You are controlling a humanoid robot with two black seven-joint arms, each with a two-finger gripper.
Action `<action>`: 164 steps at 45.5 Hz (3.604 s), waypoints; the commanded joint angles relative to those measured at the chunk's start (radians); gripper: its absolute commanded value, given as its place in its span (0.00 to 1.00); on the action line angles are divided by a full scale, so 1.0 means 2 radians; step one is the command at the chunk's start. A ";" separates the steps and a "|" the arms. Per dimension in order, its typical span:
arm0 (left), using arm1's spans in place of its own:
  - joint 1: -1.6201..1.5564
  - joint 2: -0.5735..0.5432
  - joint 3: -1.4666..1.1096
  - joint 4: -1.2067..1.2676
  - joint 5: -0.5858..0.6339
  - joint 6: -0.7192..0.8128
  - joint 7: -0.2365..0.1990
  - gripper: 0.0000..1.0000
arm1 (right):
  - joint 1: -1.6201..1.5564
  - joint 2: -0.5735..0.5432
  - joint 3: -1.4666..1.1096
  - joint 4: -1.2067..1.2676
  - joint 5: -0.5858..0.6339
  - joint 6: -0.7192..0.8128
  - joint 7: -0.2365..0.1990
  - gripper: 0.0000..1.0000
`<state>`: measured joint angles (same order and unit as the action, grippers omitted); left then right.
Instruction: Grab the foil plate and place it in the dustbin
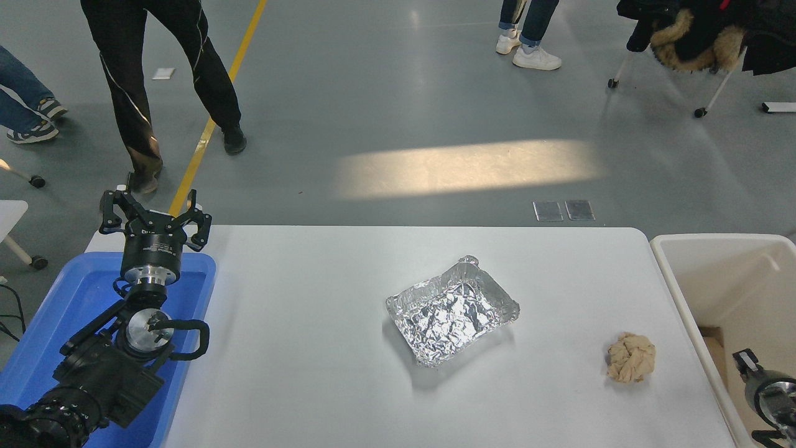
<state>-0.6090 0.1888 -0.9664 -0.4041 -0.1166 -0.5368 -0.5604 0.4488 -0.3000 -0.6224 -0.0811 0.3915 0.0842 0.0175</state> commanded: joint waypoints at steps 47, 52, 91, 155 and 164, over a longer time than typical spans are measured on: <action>-0.001 0.001 0.000 0.000 0.000 0.000 0.000 0.99 | 0.255 -0.178 -0.066 0.292 -0.085 0.015 0.005 0.16; -0.002 0.001 0.001 0.000 0.000 0.000 0.001 0.99 | 0.374 -0.197 -0.125 0.397 -0.101 0.012 0.005 0.89; 0.000 0.001 0.000 0.000 -0.002 0.000 0.000 0.99 | 1.020 -0.016 -0.400 0.865 -0.099 0.252 0.004 1.00; 0.000 0.001 -0.001 0.000 -0.001 0.000 0.000 0.99 | 0.665 0.074 -0.346 0.739 0.181 0.062 -0.004 0.91; 0.000 0.001 0.000 0.000 -0.001 0.000 0.000 0.99 | 0.608 0.092 -0.297 0.737 0.215 0.003 -0.011 0.91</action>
<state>-0.6090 0.1902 -0.9668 -0.4040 -0.1198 -0.5370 -0.5600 1.8373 -0.1615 -1.3053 1.4250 0.6921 0.2330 0.0084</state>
